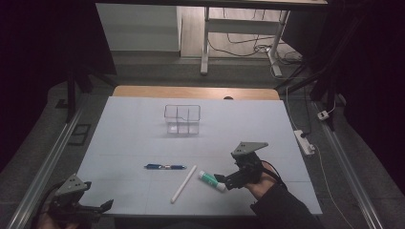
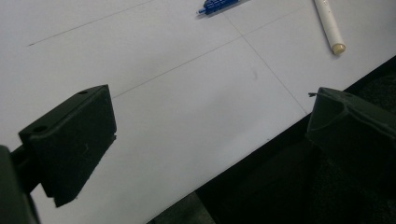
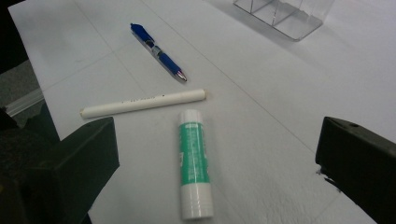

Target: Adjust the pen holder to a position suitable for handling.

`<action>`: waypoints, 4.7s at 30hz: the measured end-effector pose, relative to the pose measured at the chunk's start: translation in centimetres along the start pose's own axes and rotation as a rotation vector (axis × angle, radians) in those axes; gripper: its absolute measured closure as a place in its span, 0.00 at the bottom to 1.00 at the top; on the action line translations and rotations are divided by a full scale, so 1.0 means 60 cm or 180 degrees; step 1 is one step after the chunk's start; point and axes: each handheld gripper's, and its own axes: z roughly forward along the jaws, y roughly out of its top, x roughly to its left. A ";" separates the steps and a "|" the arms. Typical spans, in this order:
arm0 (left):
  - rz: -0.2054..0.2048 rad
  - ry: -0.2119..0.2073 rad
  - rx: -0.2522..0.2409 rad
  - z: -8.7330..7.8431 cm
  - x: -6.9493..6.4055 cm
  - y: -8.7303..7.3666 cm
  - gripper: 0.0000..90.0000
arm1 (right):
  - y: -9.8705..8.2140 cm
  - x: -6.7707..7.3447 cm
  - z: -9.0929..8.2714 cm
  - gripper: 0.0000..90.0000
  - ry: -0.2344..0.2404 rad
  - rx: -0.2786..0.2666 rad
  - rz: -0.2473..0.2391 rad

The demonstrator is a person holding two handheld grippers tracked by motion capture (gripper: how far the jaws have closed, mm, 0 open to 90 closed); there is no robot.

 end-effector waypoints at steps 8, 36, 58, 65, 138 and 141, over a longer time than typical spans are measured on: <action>-0.0002 -0.0006 0.0005 0.000 0.000 0.000 0.02 | 0.019 -0.010 0.017 0.00 0.0040 0.0030 0.0017; -0.0023 -0.0028 0.0003 -0.001 0.002 -0.001 0.02 | 0.116 -0.039 0.122 0.00 0.0174 0.0239 -0.0267; -0.0034 -0.0055 -0.0028 -0.002 0.004 -0.002 0.02 | 0.201 -0.066 0.190 0.00 0.0246 0.0325 -0.0516; -0.0025 -0.0060 -0.0026 -0.002 0.004 -0.002 0.02 | 0.218 -0.075 0.210 0.00 0.0252 0.0340 -0.0608; 0.0006 -0.0080 0.0001 -0.001 0.002 -0.002 0.03 | 0.282 -0.110 0.210 0.99 0.0685 0.1025 -0.1645; 0.0012 -0.0078 0.0007 -0.001 0.002 -0.002 0.03 | 0.272 -0.107 0.197 0.99 0.0725 0.0976 -0.1626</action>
